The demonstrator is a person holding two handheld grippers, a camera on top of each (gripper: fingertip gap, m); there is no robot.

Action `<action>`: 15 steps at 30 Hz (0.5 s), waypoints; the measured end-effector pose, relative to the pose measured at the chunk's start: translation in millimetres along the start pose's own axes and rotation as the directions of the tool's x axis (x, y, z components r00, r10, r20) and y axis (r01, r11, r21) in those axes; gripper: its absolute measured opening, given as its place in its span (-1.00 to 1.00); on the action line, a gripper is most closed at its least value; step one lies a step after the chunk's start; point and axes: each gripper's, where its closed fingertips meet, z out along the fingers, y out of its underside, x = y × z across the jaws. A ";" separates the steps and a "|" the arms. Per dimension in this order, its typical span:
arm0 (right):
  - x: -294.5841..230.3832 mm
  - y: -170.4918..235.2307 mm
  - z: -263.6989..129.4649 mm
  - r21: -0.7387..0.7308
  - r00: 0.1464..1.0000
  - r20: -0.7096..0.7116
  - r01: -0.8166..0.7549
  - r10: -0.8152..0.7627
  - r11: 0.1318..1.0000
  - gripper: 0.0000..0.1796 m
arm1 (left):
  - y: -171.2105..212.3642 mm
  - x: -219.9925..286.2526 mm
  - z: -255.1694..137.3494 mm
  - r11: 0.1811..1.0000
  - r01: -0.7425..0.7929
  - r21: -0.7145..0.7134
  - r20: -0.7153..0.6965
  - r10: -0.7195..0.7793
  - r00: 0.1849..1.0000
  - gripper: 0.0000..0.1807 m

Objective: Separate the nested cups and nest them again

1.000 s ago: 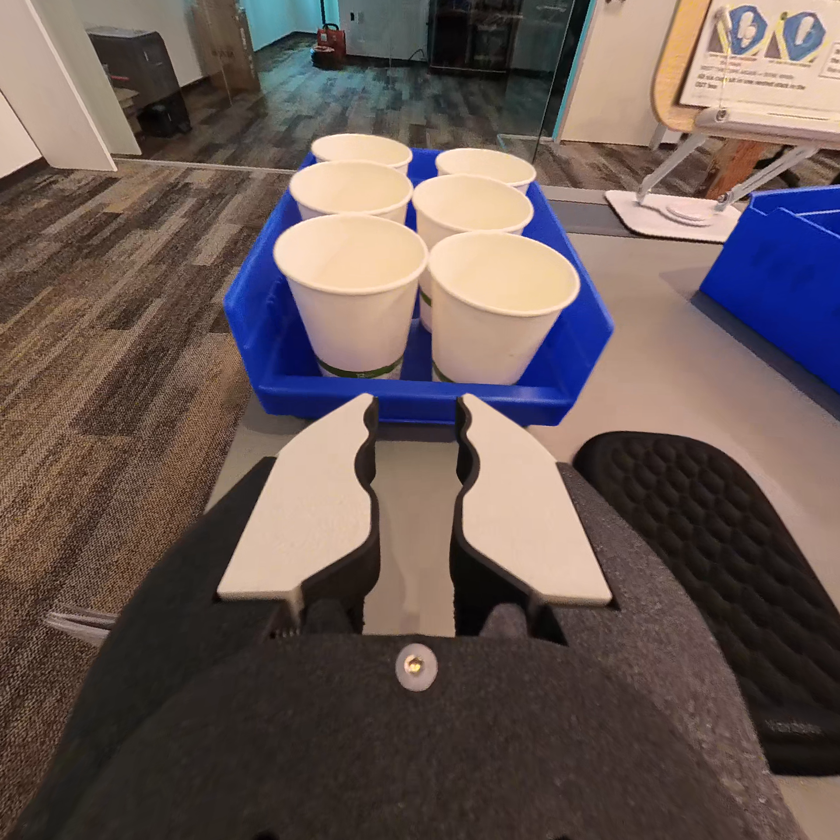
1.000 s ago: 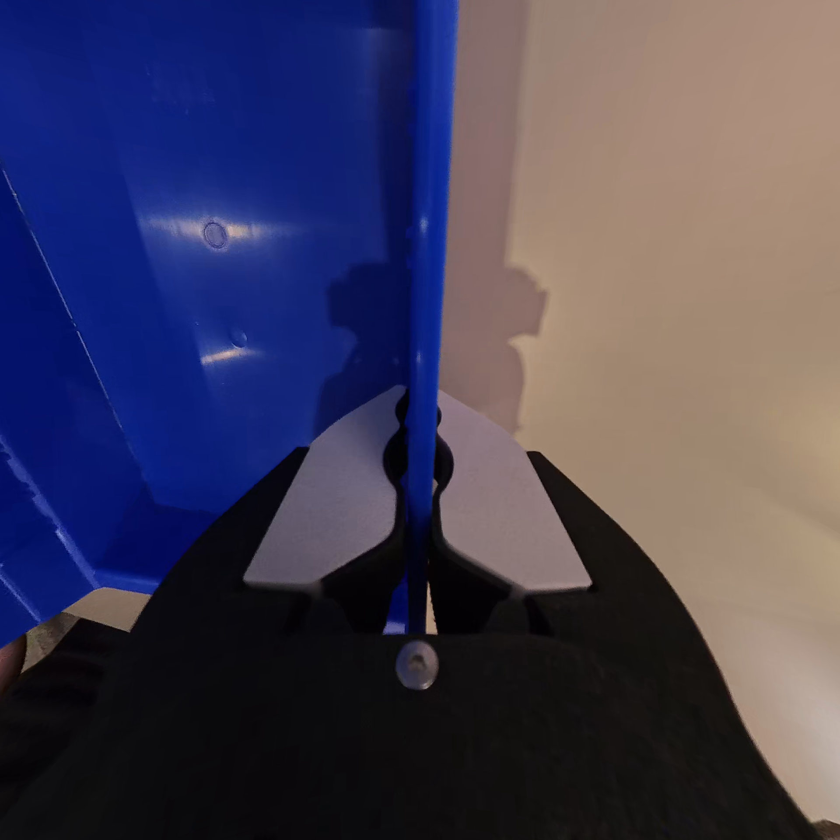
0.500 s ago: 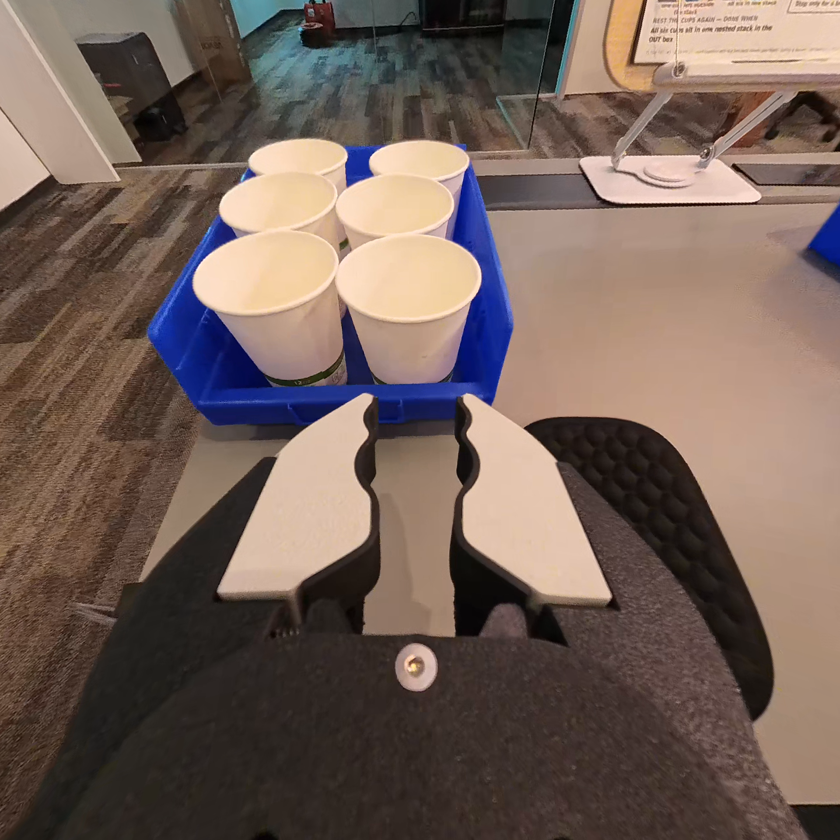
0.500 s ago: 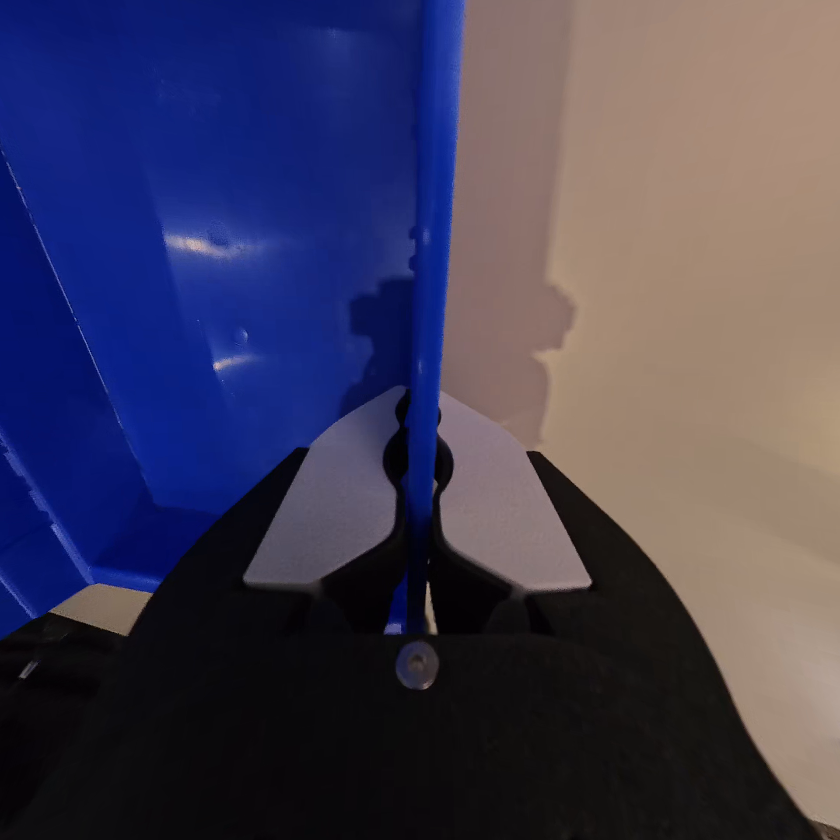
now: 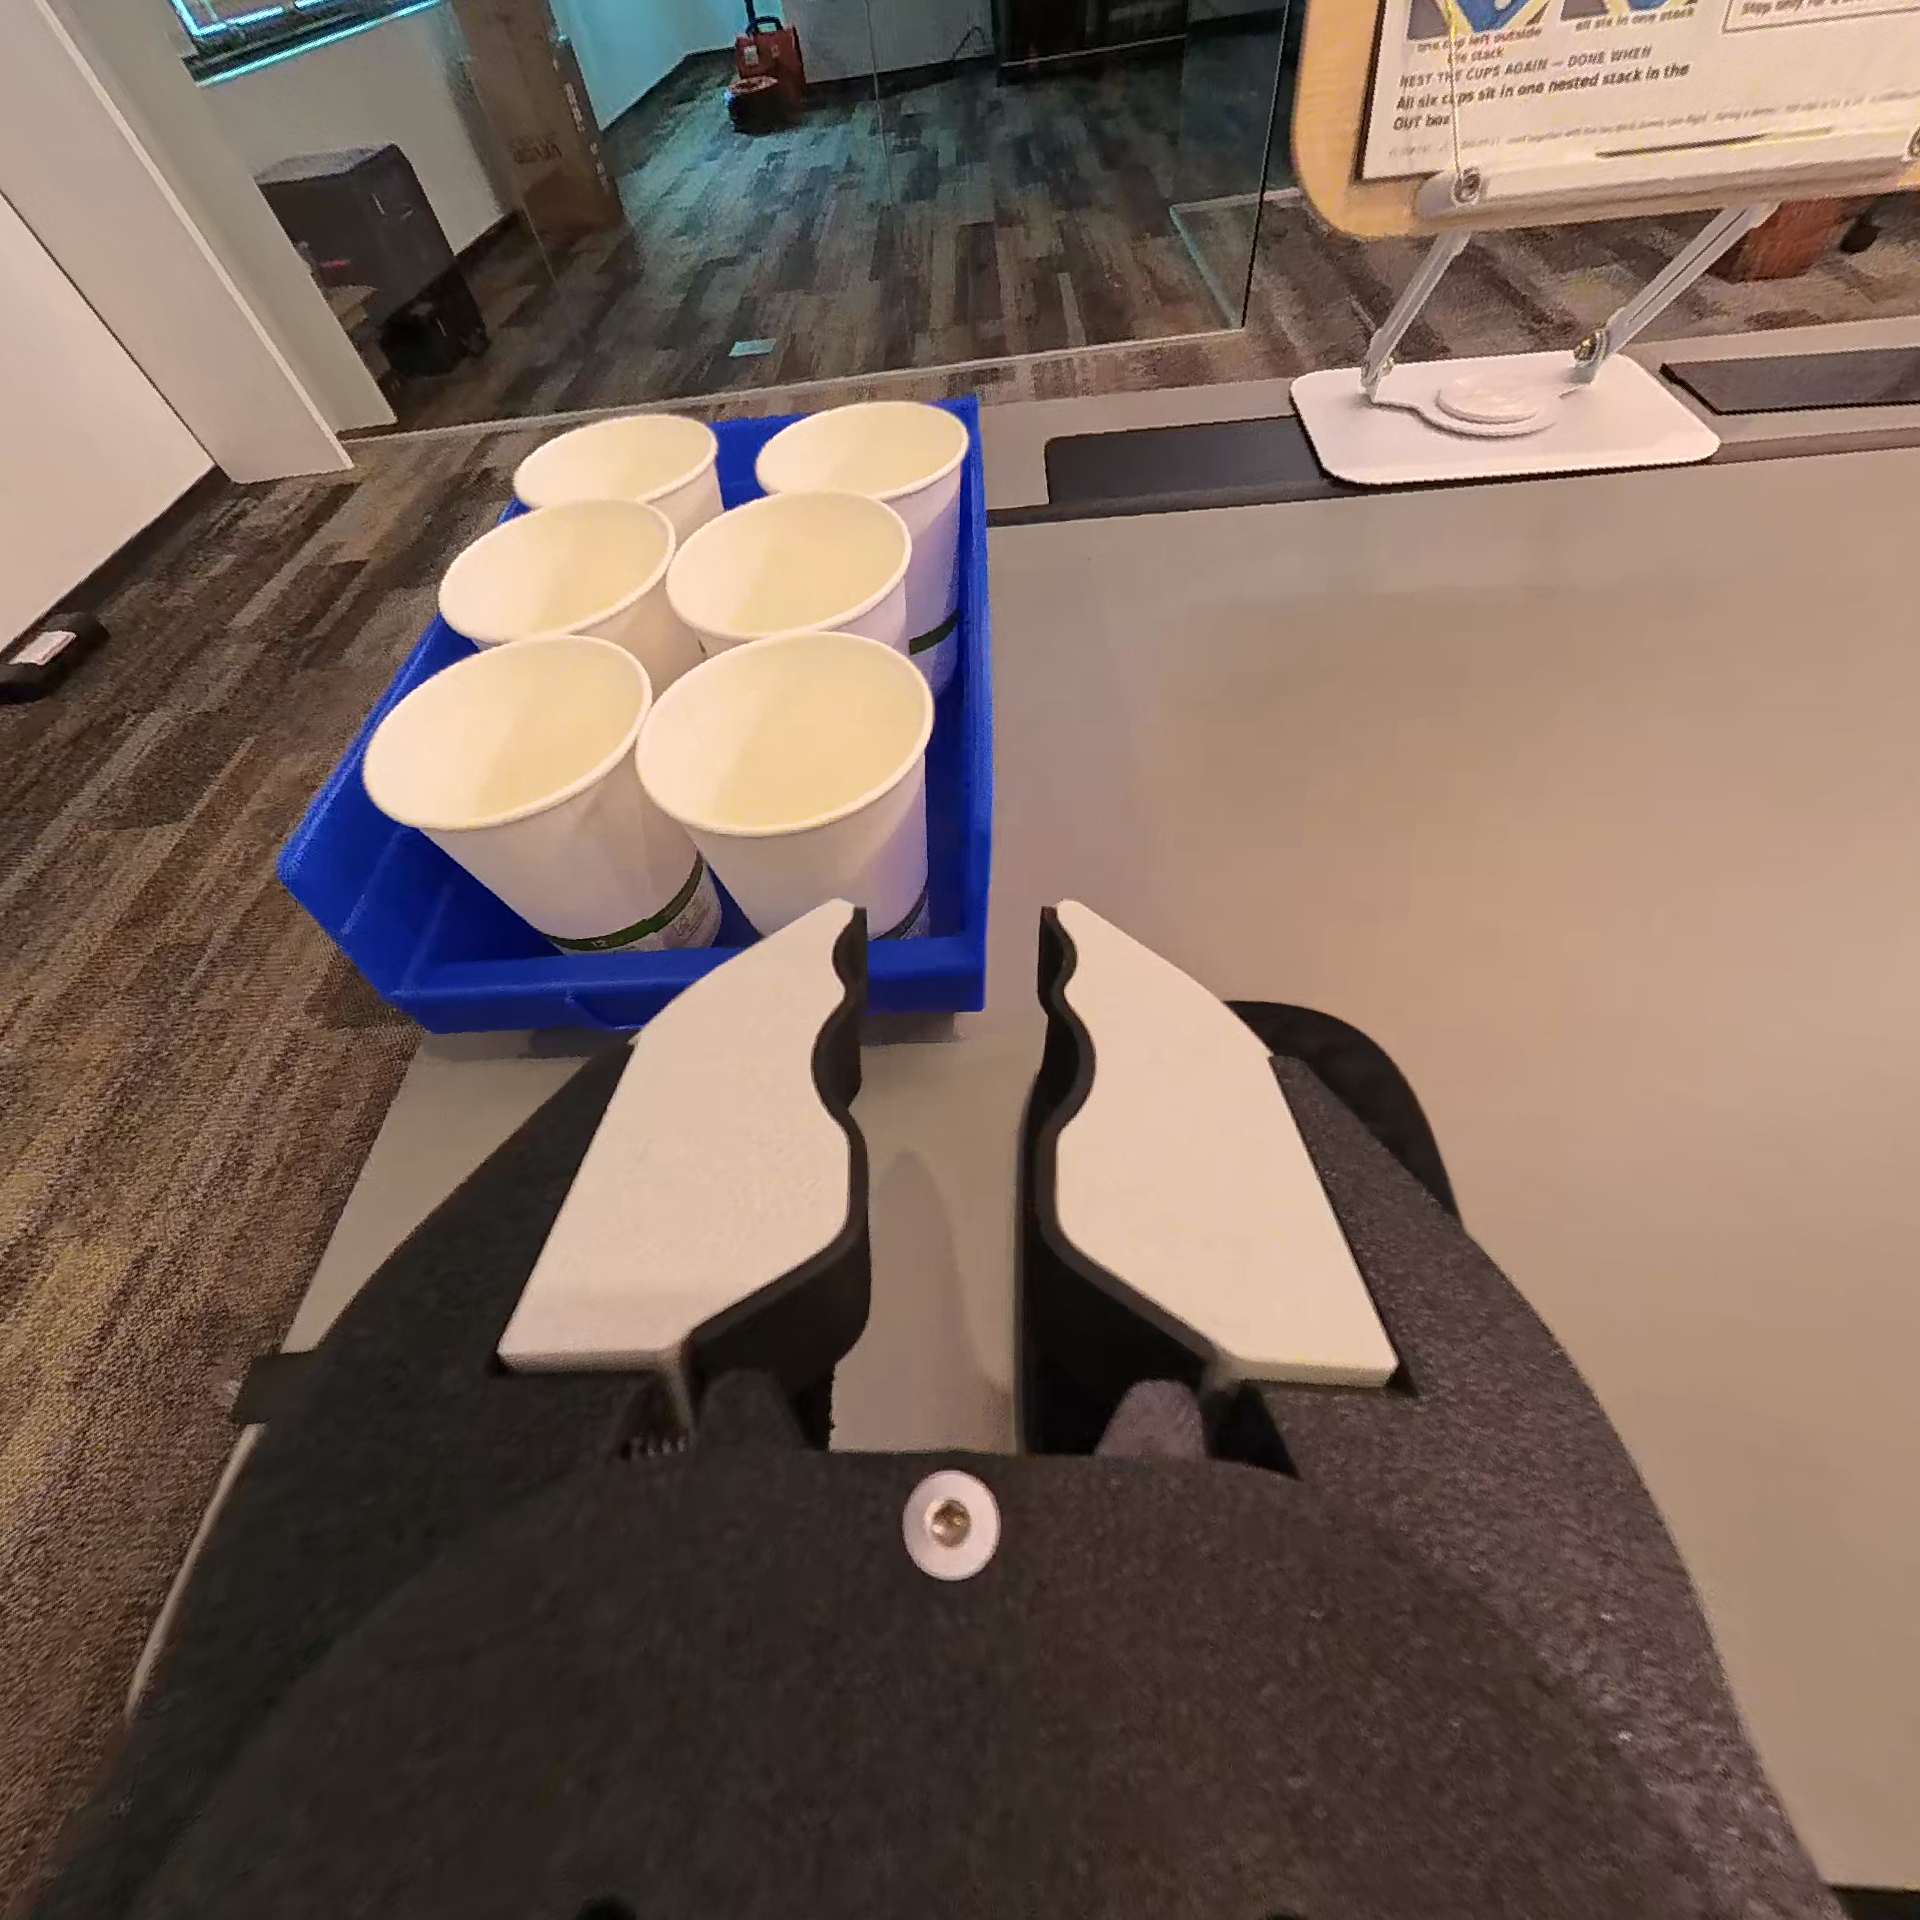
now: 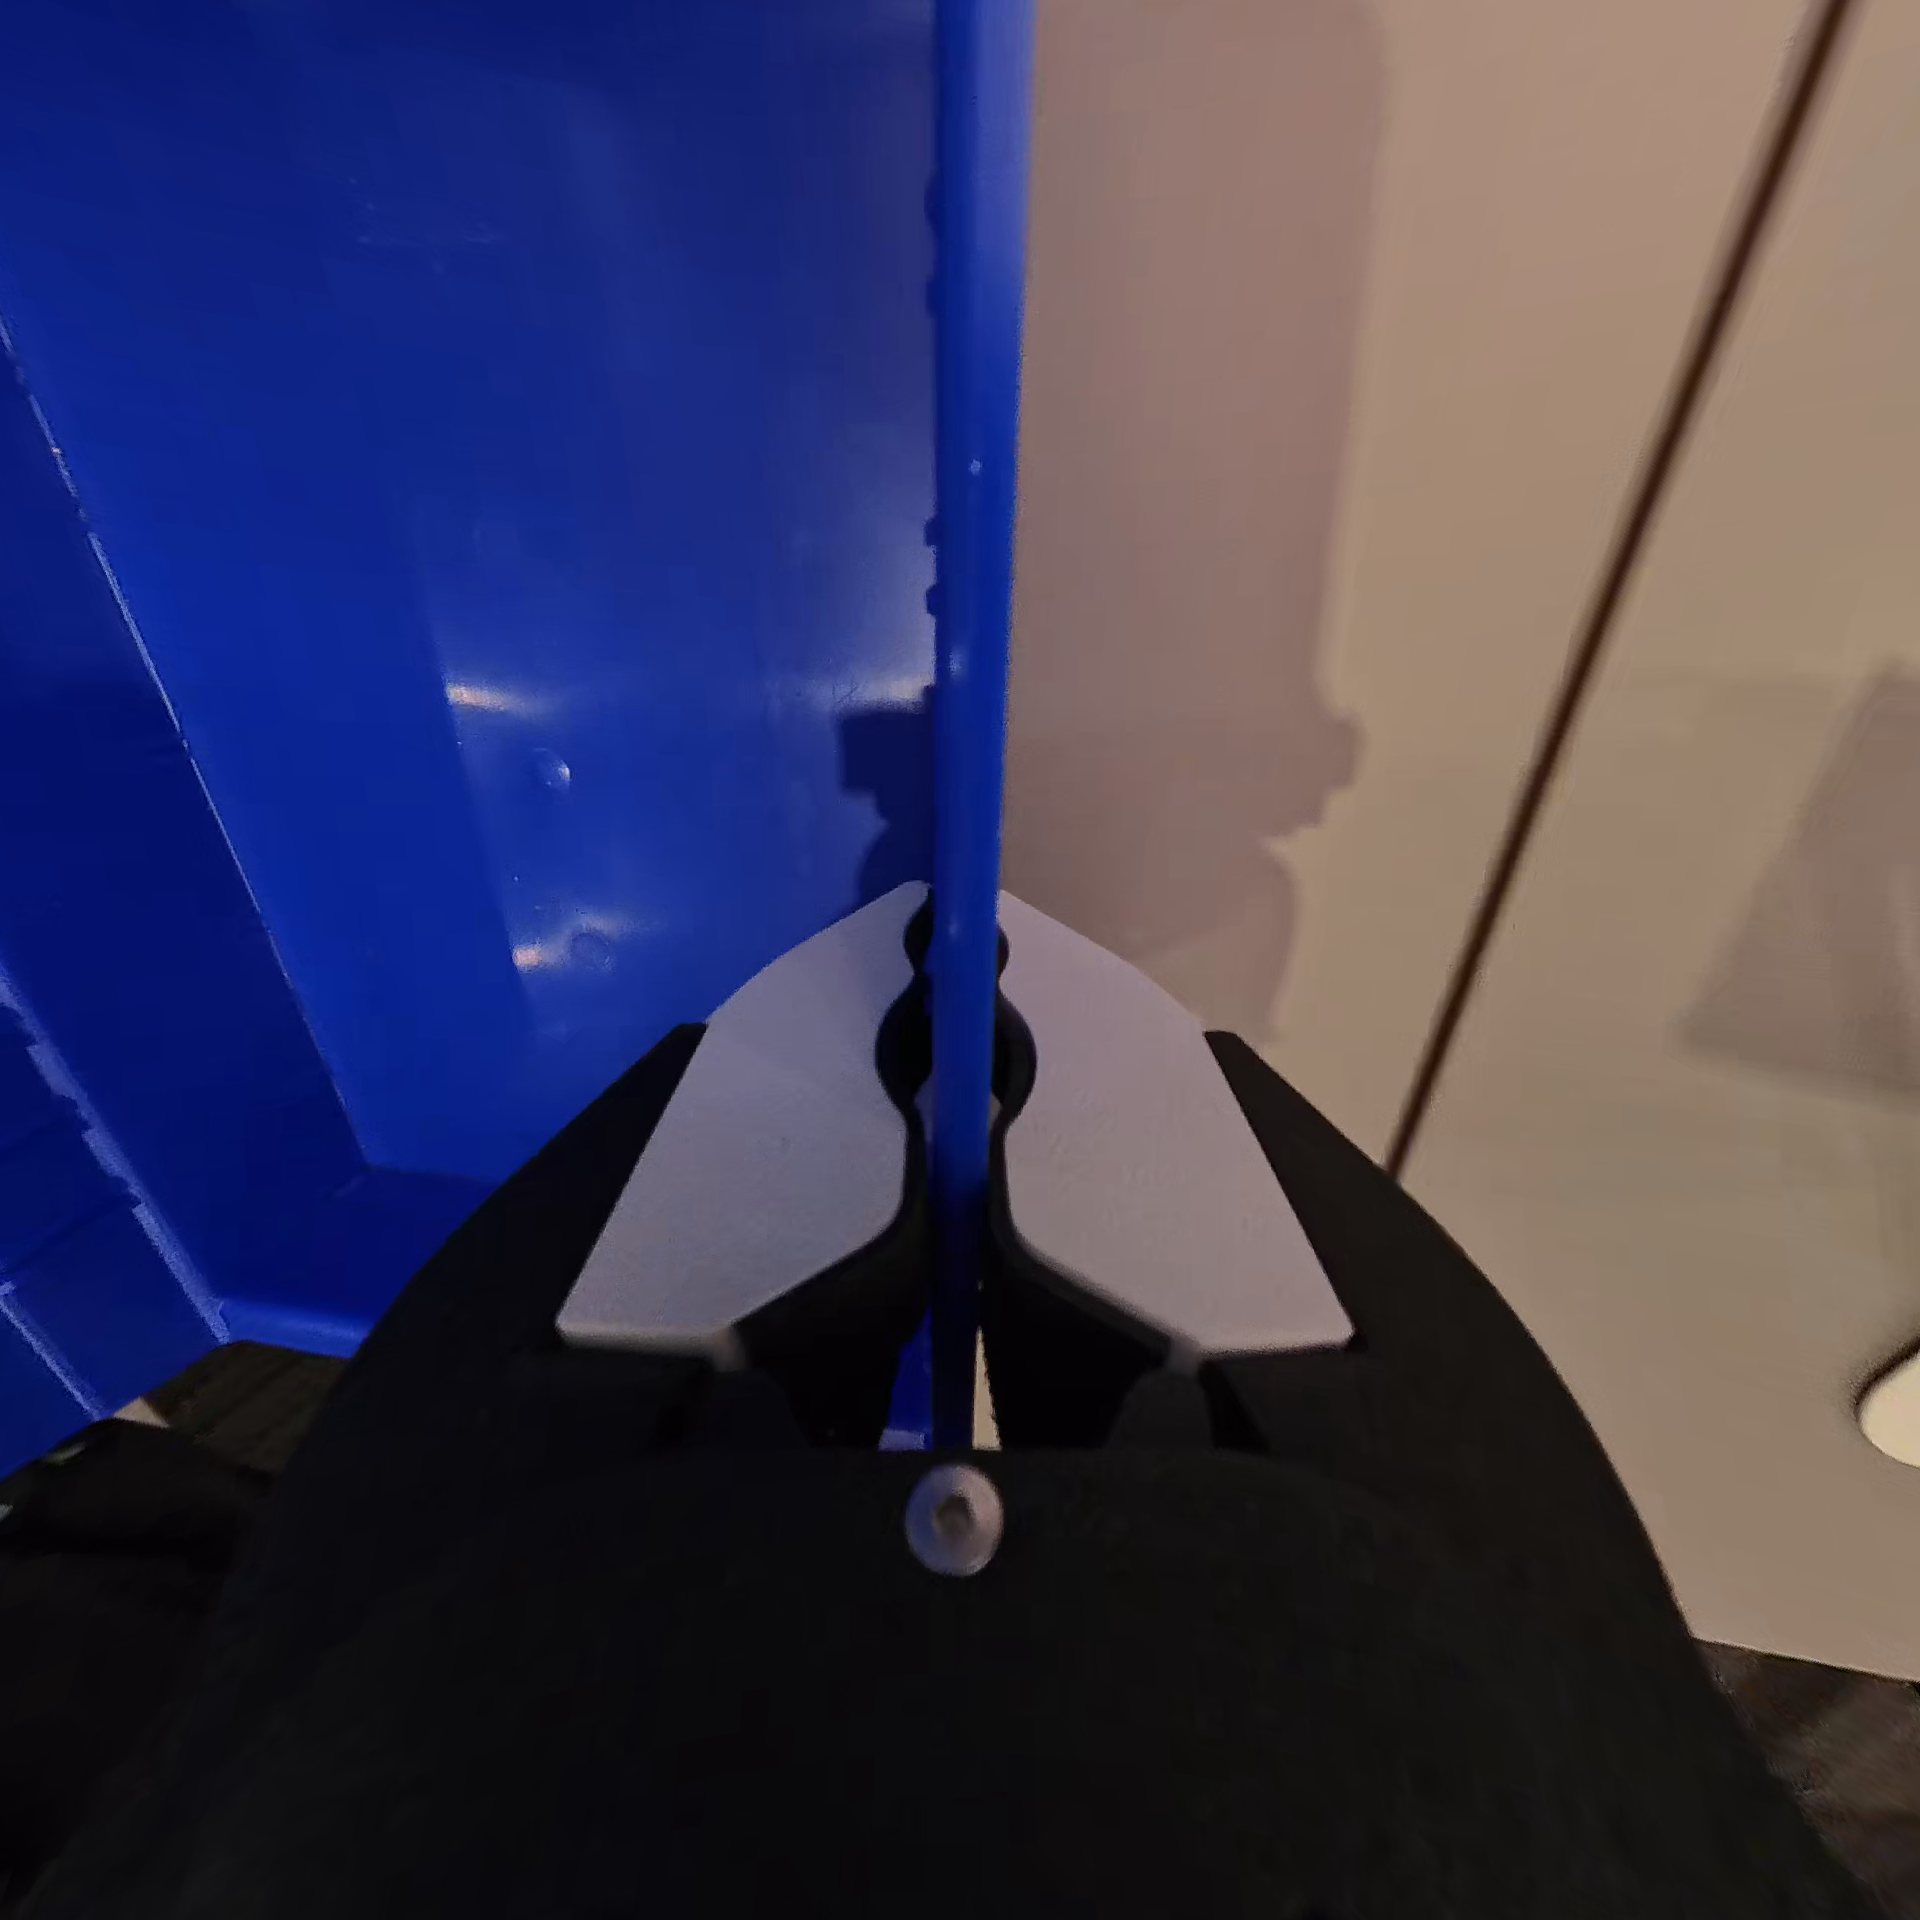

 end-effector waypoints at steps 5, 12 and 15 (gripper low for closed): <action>53.4 17.1 -10.3 0.015 0.997 0.003 -0.080 0.080 0.997 -0.95 | -6.8 18.3 3.4 1.000 -0.017 -0.010 0.006 0.017 1.000 -0.66; 92.1 25.3 -17.4 0.031 0.995 0.005 -0.101 0.101 0.994 -0.95 | -16.2 41.1 11.8 0.997 -0.068 -0.026 0.007 0.068 0.998 -0.67; 97.1 22.3 -17.9 0.026 0.997 -0.015 -0.072 0.072 0.997 -0.95 | -20.0 49.3 15.0 0.998 -0.059 -0.024 -0.009 0.058 0.998 -0.66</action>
